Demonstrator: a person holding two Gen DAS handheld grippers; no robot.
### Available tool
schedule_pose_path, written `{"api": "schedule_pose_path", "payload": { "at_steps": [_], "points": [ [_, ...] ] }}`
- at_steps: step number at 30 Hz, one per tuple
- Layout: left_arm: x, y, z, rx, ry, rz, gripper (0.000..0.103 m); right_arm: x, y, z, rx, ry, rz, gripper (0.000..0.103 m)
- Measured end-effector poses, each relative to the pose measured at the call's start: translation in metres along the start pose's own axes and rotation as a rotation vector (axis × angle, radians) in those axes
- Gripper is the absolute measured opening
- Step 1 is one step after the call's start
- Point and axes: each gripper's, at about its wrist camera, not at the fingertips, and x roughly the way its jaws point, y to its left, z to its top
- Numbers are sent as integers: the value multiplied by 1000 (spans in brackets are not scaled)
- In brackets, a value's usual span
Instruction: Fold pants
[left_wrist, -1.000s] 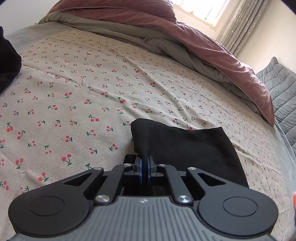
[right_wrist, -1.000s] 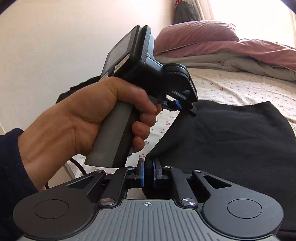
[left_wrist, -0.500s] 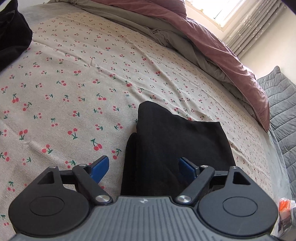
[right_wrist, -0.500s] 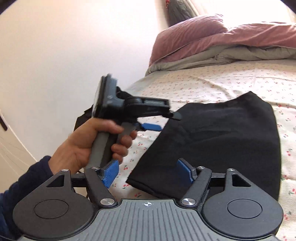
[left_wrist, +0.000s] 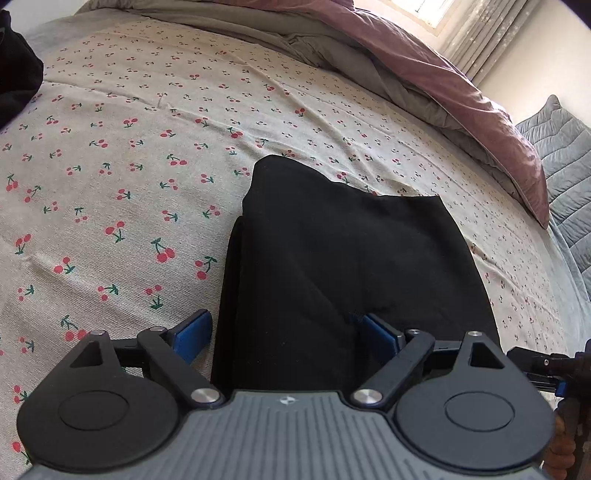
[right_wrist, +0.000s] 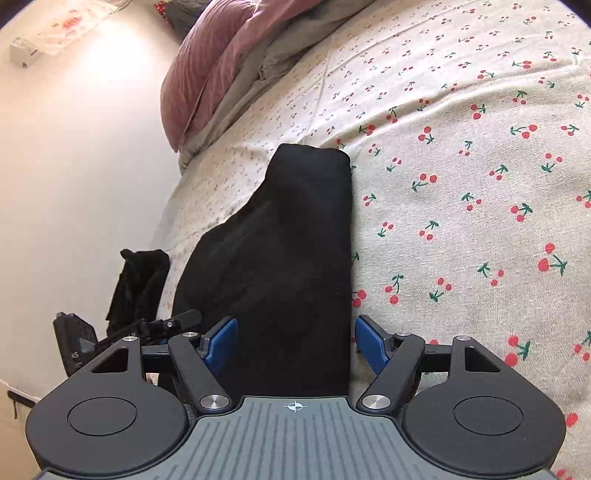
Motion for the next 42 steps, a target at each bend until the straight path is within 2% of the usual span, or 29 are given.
{"api": "schedule_pose_path", "payload": {
  "at_steps": [3,4,5,6,7,8,11,12,16,20,24,26,28,30,31,33,35,37,42],
  "points": [
    [3,0,2,-20,-3,-9,93,9,0,5,7,-18,34,70],
    [3,1,3,-35,-7,-23,85,13,0,6,9,-25,34,68],
    [4,3,3,-54,-5,-46,70,17,1,6,6,-31,14,52],
    [4,5,3,-74,1,-67,64,21,1,6,4,-32,-13,28],
    [4,5,3,-77,4,-84,47,26,-1,5,14,-34,-12,25],
    [4,3,4,-58,-2,-89,37,27,-1,5,17,-40,-7,22],
    [-1,-10,5,21,-32,-68,30,25,15,5,-61,-60,-52,17],
    [-3,-13,7,31,-45,-71,30,21,26,5,-119,-78,-74,13],
    [-12,-25,22,51,-140,-116,29,-3,62,13,-280,-183,-79,12],
    [-9,-47,48,76,-238,-170,29,-25,78,31,-351,-271,-99,12],
    [12,-65,73,72,-261,-207,31,-39,77,55,-369,-352,-118,12],
    [35,-75,82,91,-237,-140,48,-30,61,72,-288,-343,-162,12],
    [50,-82,82,65,-273,-1,62,-8,35,86,-227,-290,-271,14],
    [59,-84,80,65,-249,17,63,13,5,92,-167,-217,-384,20],
    [62,-89,79,83,-216,15,63,16,-6,91,-152,-208,-394,24],
    [62,-100,71,182,-194,44,63,8,-16,84,-126,-243,-355,36],
    [62,-108,61,283,-183,108,63,-2,-22,79,-108,-245,-326,47],
    [65,-107,55,315,-159,160,63,-7,-20,73,-116,-237,-332,48],
    [61,-107,50,359,-179,208,59,-17,-4,50,-160,-206,-289,49]
  ]
}}
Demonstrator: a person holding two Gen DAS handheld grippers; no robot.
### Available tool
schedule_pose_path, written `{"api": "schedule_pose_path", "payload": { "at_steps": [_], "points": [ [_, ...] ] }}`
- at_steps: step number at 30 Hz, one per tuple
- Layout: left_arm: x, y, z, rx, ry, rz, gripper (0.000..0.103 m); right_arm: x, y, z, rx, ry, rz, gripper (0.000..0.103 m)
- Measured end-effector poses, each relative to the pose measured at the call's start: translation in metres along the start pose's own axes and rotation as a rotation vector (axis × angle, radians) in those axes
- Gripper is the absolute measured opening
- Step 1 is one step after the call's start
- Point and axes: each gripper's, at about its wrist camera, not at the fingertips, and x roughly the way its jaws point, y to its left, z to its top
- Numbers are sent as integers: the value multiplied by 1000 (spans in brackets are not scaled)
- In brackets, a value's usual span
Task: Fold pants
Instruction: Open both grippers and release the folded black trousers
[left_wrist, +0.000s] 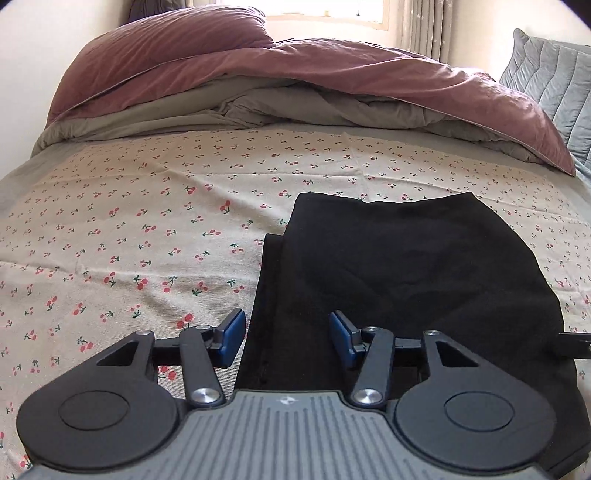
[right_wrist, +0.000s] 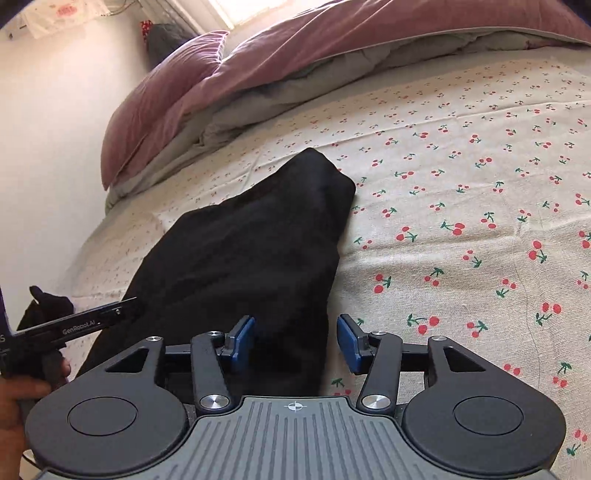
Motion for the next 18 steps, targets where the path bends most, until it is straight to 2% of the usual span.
{"api": "schedule_pose_path", "payload": {
  "at_steps": [3,6,10,15,18],
  "points": [
    [-1,-4,0,1,6,14,53,0,8,-15,-60,10,-19,49],
    [-3,-9,-3,12,9,55,53,-1,14,-30,-136,-27,-38,50],
    [-7,-9,-8,34,6,77,54,2,22,-29,-174,-20,-70,52],
    [-8,-6,-10,24,9,78,54,2,22,-31,-169,-21,-68,52],
    [-8,-7,-12,27,12,86,54,1,20,-33,-133,-1,-27,55]
  ]
}}
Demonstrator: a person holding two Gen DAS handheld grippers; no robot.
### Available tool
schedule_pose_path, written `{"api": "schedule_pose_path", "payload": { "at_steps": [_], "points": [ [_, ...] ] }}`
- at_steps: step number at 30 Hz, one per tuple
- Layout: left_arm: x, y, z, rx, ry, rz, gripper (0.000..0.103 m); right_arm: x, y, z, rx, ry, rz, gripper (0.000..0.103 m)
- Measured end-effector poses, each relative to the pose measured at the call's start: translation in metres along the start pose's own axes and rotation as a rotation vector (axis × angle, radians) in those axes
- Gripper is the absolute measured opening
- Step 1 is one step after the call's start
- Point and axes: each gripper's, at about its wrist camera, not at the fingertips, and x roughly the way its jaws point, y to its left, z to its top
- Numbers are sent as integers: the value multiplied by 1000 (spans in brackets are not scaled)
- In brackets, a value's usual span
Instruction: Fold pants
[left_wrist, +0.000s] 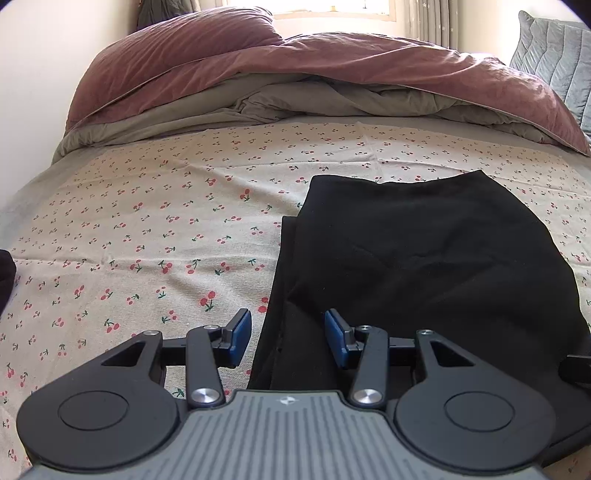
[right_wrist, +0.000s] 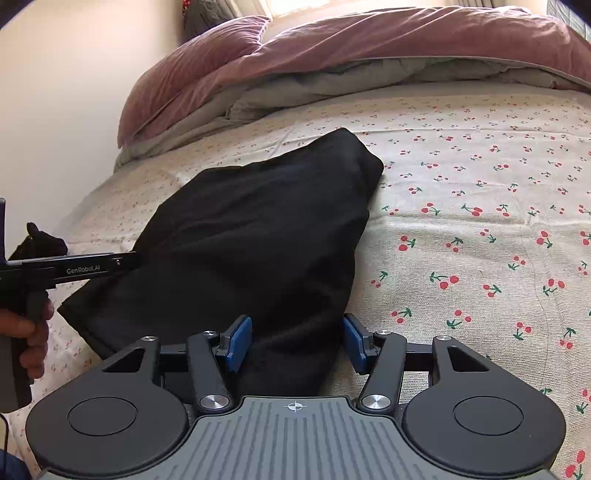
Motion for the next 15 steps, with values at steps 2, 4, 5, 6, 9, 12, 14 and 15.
{"api": "schedule_pose_path", "payload": {
  "at_steps": [2,4,5,6,9,12,14,15],
  "points": [
    [0,0,-1,-1,1,4,54,-1,2,-1,6,11,20,55],
    [-1,0,-2,-11,5,0,51,-3,4,-3,0,19,29,55],
    [-2,2,-2,-25,10,-9,45,-4,4,-3,10,23,37,54],
    [-3,3,-3,-41,16,-23,40,-3,3,-4,29,29,46,53],
    [-6,1,-6,-38,12,-20,18,-3,0,-4,35,31,48,41],
    [-9,-3,-8,-29,2,-8,12,-5,4,-3,3,26,26,22],
    [-12,-2,-9,-44,13,-20,9,-7,6,1,-19,31,18,17],
    [-14,0,-9,-58,21,-30,9,-11,4,4,-23,32,21,12]
  ]
}}
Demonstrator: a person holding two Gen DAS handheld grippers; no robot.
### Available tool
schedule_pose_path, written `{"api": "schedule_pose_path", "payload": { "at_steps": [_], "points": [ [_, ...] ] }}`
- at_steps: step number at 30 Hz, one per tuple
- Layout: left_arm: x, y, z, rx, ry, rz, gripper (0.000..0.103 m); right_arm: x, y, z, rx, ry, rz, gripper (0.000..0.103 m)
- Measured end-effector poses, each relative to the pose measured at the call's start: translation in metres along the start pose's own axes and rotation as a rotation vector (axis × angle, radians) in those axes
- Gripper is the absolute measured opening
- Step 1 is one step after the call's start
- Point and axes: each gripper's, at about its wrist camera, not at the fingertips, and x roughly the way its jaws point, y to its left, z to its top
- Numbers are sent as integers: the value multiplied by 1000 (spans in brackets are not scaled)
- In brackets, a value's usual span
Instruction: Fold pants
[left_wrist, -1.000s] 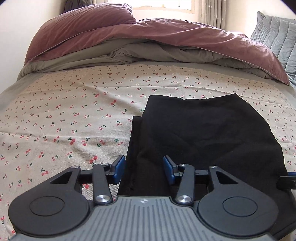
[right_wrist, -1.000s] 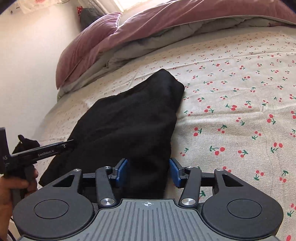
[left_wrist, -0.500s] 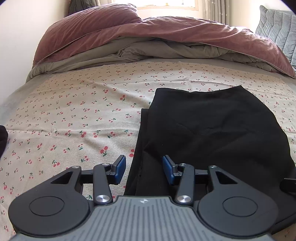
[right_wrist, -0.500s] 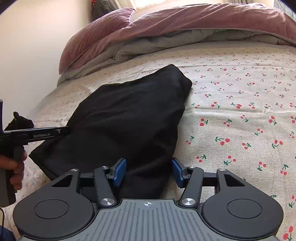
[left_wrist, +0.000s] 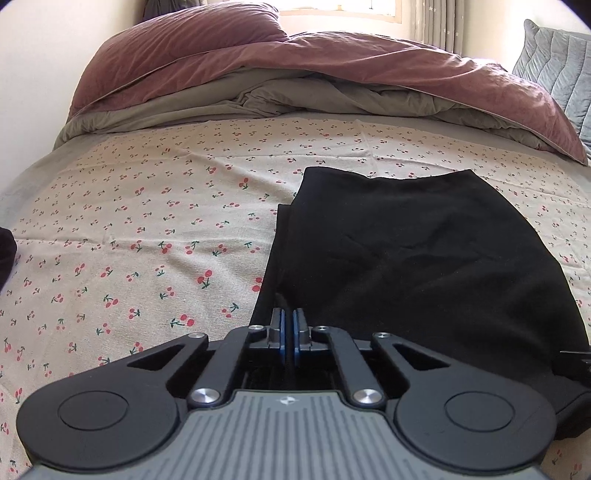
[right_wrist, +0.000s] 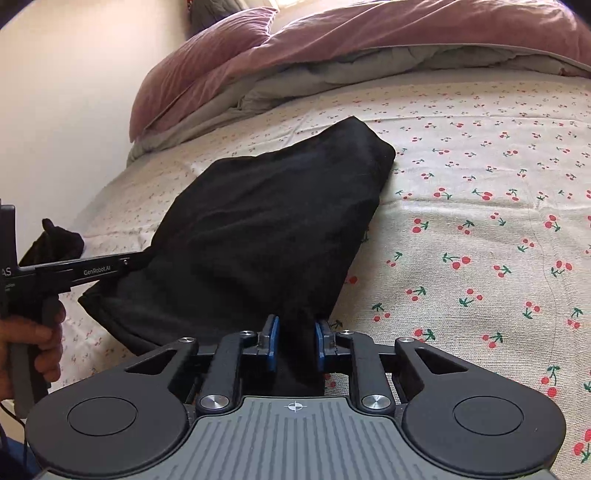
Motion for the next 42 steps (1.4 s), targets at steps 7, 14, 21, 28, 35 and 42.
{"api": "schedule_pose_path", "payload": {
  "at_steps": [7,14,21,28,35,42],
  "points": [
    [1,0,-2,23,-13,-3,10,6,-8,-3,31,40,24,23],
    [0,-2,1,55,-25,42,9,-6,27,-11,-146,9,-78,35],
    [-1,-3,-2,80,-32,53,10,-16,48,-27,-248,-61,-129,35],
    [-7,-3,-7,100,-36,63,22,-16,51,-57,-193,-152,-201,34],
    [-25,11,-11,31,-36,39,51,-50,63,-88,-100,-110,-173,40],
    [-87,13,-33,5,-49,58,82,-109,95,-82,-131,-191,-219,63]
  ]
}}
